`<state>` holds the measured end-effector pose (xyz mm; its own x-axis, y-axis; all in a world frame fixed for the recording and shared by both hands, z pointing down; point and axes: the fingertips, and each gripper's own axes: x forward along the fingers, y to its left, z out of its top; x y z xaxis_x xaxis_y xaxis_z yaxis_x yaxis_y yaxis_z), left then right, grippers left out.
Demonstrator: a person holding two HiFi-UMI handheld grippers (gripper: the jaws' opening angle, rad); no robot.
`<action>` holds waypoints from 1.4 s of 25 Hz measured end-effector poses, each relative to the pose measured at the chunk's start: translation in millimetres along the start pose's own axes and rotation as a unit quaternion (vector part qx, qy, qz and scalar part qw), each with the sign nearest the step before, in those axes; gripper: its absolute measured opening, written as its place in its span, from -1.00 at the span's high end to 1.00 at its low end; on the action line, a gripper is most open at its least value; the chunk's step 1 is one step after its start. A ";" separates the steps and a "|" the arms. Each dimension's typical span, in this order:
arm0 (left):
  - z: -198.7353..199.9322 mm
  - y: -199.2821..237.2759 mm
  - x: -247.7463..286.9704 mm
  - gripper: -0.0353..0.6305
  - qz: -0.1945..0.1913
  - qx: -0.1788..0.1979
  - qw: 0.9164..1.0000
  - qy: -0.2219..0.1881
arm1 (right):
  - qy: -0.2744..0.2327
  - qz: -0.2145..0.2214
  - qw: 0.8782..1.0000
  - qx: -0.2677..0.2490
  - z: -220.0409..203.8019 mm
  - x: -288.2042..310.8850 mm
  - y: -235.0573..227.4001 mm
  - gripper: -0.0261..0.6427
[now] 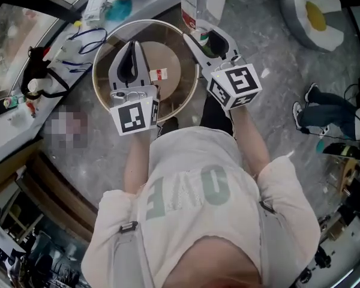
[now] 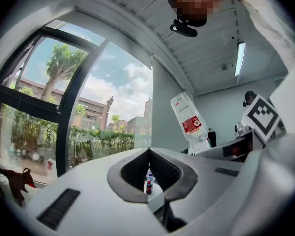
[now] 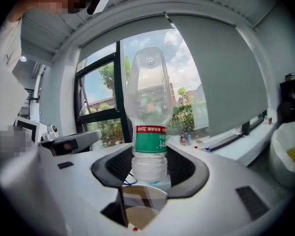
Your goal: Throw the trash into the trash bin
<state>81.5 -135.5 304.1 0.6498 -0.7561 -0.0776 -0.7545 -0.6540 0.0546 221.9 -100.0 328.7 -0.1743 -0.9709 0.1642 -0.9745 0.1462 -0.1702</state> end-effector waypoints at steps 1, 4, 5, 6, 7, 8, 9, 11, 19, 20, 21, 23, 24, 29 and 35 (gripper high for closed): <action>-4.5 -12.7 10.4 0.86 -0.007 -0.001 1.000 0.006 | 0.012 -0.014 1.000 0.007 -4.8 -4.8 -22.6 0.31; -27.6 -49.1 39.0 0.86 -0.022 -0.003 0.999 0.035 | 0.057 -0.047 0.996 0.046 -29.9 -18.9 -87.6 0.31; -40.0 -60.4 48.5 0.86 -0.024 -0.002 0.999 0.046 | 0.071 -0.055 0.994 0.062 -41.7 -21.8 -108.4 0.31; -54.5 -72.3 58.0 0.86 -0.026 -0.004 0.998 0.059 | 0.084 -0.060 0.992 0.076 -55.7 -24.3 -129.2 0.31; -70.2 -85.3 67.7 0.86 -0.028 -0.009 0.997 0.071 | 0.100 -0.065 0.989 0.086 -72.2 -26.3 -150.3 0.31; -86.3 -99.2 77.9 0.86 -0.030 -0.019 0.996 0.081 | 0.118 -0.069 0.986 0.091 -90.9 -27.3 -172.0 0.31; -102.4 -113.2 89.6 0.86 -0.033 -0.032 0.995 0.087 | 0.139 -0.070 0.983 0.093 -111.8 -26.2 -194.2 0.31; -134.6 -138.8 115.6 0.86 -0.038 -0.049 0.994 0.093 | 0.189 -0.064 0.976 0.090 -159.9 -17.9 -236.8 0.31; -261.1 -194.9 122.8 0.86 -0.052 -0.076 0.977 0.190 | 0.434 -0.058 0.891 0.120 -410.3 -36.8 -275.5 0.31; -272.5 -197.4 120.8 0.86 -0.052 -0.077 0.975 0.201 | 0.461 -0.059 0.875 0.134 -435.8 -43.2 -275.4 0.31; -284.1 -197.7 118.1 0.86 -0.050 -0.078 0.973 0.212 | 0.489 -0.060 0.857 0.150 -459.4 -50.1 -274.3 0.31; -305.6 -191.8 111.5 0.86 -0.042 -0.085 0.969 0.229 | 0.533 -0.058 0.823 0.186 -495.2 -61.0 -269.2 0.31; -313.8 -187.9 108.2 0.86 -0.037 -0.087 0.967 0.235 | 0.545 -0.058 0.812 0.199 -505.9 -64.3 -267.2 0.31; -323.2 -182.9 103.5 0.86 -0.003 -0.098 0.965 0.244 | 0.584 -0.074 0.778 0.218 -528.9 -77.7 -272.5 0.31; -317.6 -186.6 103.8 0.86 -0.002 -0.103 0.965 0.239 | 0.579 -0.105 0.778 0.219 -532.2 -78.3 -282.4 0.31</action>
<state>319.0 -99.3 602.0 0.6579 -0.6453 0.3883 -0.7497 -0.6104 0.2557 435.6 35.6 881.0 -0.2751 -0.1047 0.9557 -0.9014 -0.3176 -0.2943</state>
